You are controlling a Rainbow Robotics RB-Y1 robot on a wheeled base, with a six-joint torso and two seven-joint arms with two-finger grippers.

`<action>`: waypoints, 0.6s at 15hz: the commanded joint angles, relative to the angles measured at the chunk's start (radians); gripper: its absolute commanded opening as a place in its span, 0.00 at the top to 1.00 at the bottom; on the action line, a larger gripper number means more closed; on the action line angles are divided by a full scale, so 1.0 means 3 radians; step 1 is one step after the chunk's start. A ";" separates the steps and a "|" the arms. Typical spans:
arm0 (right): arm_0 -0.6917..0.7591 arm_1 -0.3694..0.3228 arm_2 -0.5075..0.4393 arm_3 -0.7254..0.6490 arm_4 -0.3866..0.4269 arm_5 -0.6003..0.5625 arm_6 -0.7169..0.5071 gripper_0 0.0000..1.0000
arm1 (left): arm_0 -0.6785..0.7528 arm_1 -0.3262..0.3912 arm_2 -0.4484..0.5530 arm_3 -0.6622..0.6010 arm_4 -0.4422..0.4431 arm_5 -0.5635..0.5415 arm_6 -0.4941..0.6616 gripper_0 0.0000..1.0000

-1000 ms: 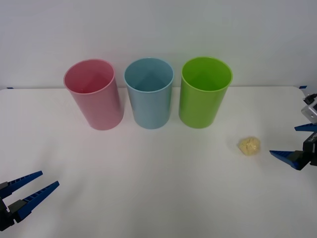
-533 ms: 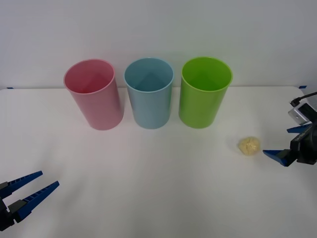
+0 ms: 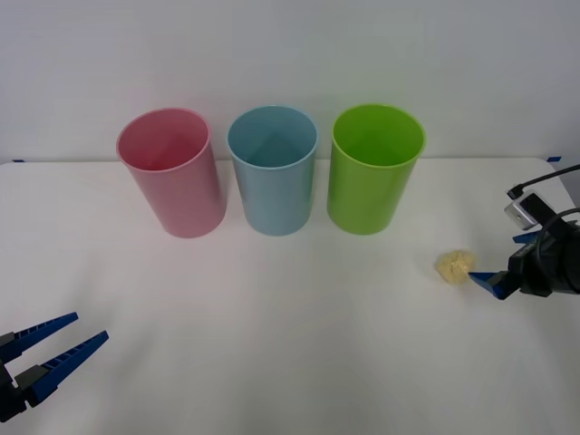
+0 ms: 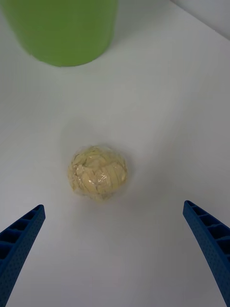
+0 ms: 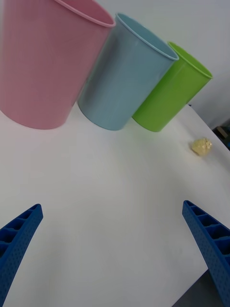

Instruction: Put cans in the blue bin and PET bottles in the pink bin and trash in the green bin.

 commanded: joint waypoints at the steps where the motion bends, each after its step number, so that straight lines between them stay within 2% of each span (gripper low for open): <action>1: -0.0026 0.0001 0.0087 0.0120 0.0045 0.0103 0.0023 0.00 | 0.0000 0.0000 0.0000 0.0000 0.0000 0.0000 0.0000 0.00; 9: -0.0159 0.0072 0.0358 0.0544 0.0188 0.0440 0.0048 0.00 | 0.0000 0.0000 0.0000 0.0000 0.0000 0.0000 0.0000 0.00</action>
